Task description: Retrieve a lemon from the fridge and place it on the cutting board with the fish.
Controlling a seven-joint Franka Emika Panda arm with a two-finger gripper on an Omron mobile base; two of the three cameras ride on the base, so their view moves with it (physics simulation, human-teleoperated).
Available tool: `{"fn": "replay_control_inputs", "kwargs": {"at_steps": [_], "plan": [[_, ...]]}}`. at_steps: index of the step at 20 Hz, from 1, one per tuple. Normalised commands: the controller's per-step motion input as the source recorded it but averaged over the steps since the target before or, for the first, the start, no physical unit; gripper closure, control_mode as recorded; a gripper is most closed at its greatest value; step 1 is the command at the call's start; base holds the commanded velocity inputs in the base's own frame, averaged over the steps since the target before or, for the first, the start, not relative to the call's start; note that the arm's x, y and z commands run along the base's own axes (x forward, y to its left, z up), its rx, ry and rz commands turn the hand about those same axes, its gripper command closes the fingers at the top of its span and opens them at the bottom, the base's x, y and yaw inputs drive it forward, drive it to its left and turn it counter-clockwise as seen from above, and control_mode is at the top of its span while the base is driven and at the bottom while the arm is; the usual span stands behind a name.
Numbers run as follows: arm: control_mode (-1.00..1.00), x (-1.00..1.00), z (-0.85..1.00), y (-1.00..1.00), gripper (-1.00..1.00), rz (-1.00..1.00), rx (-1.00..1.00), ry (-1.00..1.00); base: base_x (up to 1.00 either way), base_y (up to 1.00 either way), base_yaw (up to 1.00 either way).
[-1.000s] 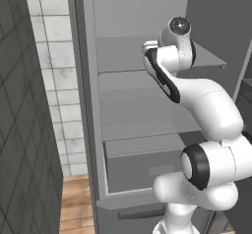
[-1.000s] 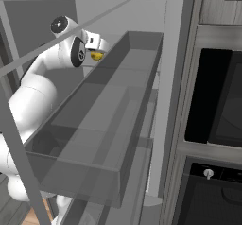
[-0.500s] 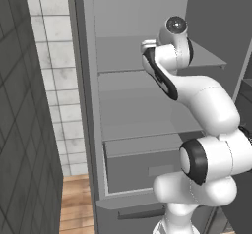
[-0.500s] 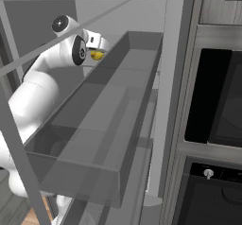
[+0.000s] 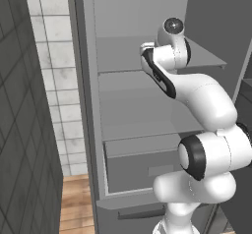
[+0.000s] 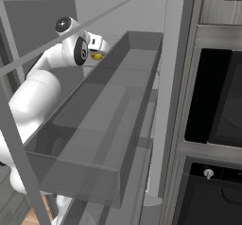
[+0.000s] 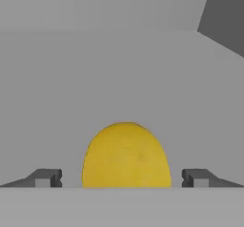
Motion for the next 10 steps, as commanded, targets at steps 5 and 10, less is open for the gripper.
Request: {"fn": "replay_control_inputs", "kwargs": {"at_steps": [5,10], "plan": [[-1.0,0.04,-0.08,0.0,-1.0,0.0,0.0,0.04,0.0,0.0,0.0],[-1.0,0.03,0.0,-0.07,-1.0,0.0,0.0,0.0,0.0,0.0,0.0]]}}
